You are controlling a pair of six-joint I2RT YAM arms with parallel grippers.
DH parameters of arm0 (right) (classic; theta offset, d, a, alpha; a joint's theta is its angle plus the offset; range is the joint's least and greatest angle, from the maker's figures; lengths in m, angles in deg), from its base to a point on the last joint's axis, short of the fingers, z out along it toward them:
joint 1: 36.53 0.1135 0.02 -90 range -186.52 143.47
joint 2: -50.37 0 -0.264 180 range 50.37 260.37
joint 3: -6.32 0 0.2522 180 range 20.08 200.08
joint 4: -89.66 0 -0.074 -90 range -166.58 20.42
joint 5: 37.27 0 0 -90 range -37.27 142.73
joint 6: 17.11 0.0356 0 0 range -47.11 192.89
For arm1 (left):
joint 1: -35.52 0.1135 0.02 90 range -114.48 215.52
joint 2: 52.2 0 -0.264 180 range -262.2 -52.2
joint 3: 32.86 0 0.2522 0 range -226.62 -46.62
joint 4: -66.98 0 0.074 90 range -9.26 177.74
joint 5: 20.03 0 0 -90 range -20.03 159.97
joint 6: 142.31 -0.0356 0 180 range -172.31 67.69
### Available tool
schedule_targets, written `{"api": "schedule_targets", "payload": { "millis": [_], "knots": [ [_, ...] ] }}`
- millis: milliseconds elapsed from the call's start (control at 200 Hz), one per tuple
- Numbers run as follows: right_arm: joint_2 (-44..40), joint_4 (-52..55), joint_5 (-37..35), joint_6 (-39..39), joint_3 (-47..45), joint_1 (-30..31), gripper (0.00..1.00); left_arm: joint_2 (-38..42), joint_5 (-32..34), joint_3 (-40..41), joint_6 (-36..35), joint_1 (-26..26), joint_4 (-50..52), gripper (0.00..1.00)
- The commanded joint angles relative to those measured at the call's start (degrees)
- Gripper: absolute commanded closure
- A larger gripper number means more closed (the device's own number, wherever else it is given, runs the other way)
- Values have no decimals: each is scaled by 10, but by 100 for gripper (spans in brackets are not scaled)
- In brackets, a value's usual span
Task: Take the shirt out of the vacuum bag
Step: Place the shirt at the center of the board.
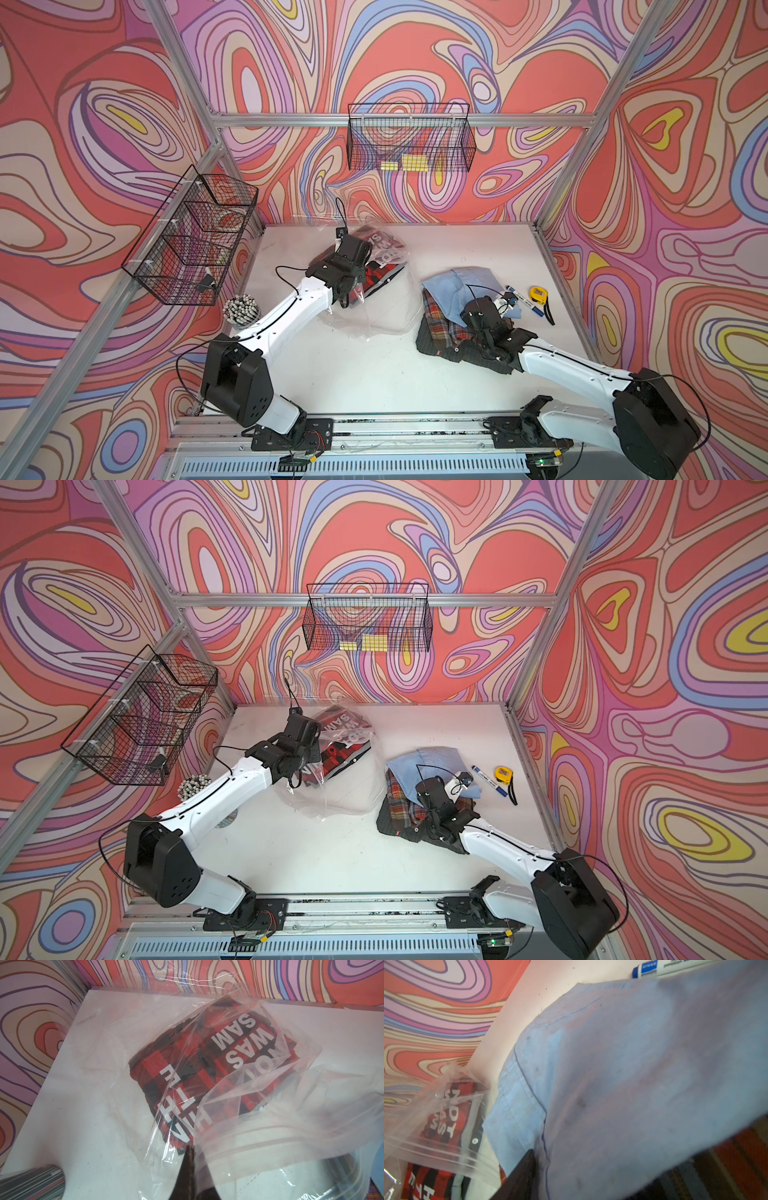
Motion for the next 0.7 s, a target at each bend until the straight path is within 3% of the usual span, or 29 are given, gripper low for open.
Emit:
{"api": "schedule_targets", "payload": {
  "millis": [0, 115, 300, 696],
  "knots": [
    [-34, 21, 25, -19, 9, 5, 33, -1, -2, -14, -11, 5, 8, 86],
    [-66, 60, 40, -42, 56, 5, 25, -1, -6, -15, -10, 5, 8, 53],
    [-101, 97, 76, -38, 104, 5, 23, 6, -2, -13, -11, 4, 8, 27],
    [-128, 58, 133, -26, 120, 6, 23, 4, 0, -15, -7, 5, 10, 23]
  ]
}}
